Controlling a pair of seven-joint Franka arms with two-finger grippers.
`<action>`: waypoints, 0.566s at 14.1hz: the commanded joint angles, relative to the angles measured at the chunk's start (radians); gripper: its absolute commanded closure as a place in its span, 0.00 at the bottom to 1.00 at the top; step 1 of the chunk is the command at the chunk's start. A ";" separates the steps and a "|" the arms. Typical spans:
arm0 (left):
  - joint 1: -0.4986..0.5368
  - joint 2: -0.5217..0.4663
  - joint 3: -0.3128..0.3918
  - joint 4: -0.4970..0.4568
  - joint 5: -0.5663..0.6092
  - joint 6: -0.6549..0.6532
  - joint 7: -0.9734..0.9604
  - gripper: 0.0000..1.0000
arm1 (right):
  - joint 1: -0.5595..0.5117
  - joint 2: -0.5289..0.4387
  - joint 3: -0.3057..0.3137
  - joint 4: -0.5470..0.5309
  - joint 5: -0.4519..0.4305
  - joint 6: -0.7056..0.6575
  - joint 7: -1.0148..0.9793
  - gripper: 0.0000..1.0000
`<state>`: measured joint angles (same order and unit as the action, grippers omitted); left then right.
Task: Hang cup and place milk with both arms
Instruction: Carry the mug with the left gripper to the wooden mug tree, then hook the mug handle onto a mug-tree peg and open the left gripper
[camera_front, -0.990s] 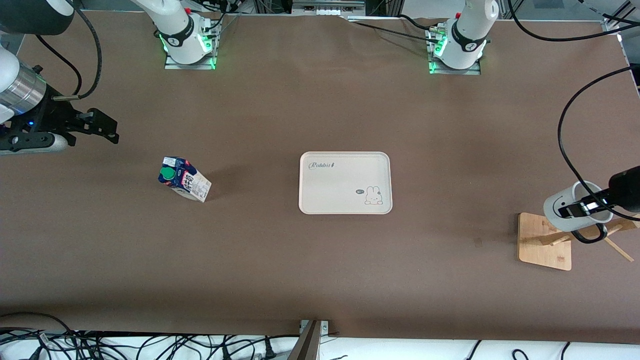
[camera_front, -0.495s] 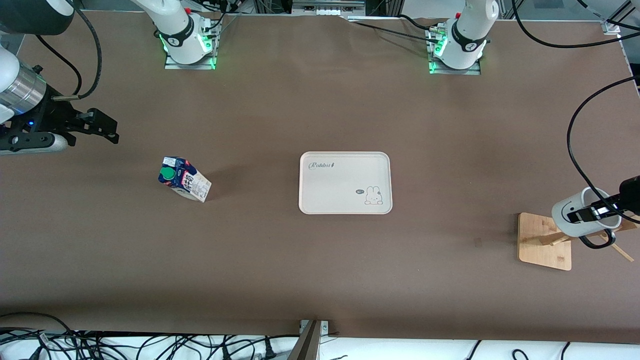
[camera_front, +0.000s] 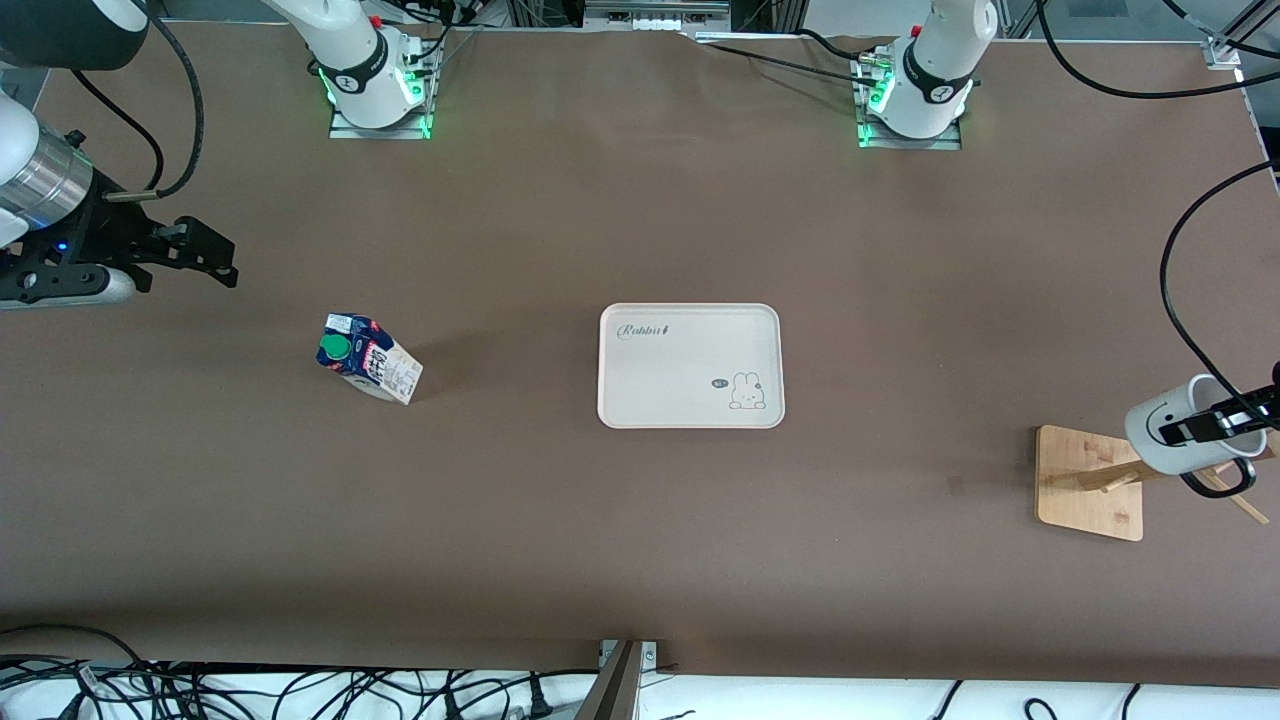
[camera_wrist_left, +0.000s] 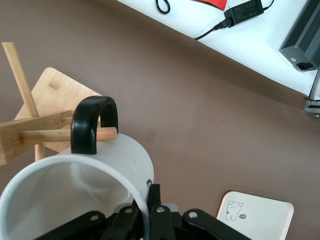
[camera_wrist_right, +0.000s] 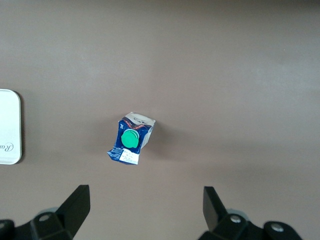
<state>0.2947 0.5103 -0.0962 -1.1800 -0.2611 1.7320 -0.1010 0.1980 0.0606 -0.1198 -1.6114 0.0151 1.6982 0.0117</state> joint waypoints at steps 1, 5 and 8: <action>0.036 -0.001 -0.008 -0.001 -0.041 -0.002 0.072 1.00 | -0.003 0.001 0.005 0.013 -0.006 -0.012 0.001 0.00; 0.047 0.001 -0.008 -0.006 -0.052 -0.002 0.126 0.74 | -0.003 0.001 0.005 0.013 -0.006 -0.011 -0.001 0.00; 0.043 -0.004 -0.016 -0.021 -0.049 -0.002 0.132 0.00 | -0.003 0.001 0.005 0.013 -0.006 -0.011 -0.001 0.00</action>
<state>0.3331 0.5184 -0.1002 -1.1836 -0.2916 1.7234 0.0035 0.1980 0.0606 -0.1198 -1.6113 0.0151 1.6982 0.0117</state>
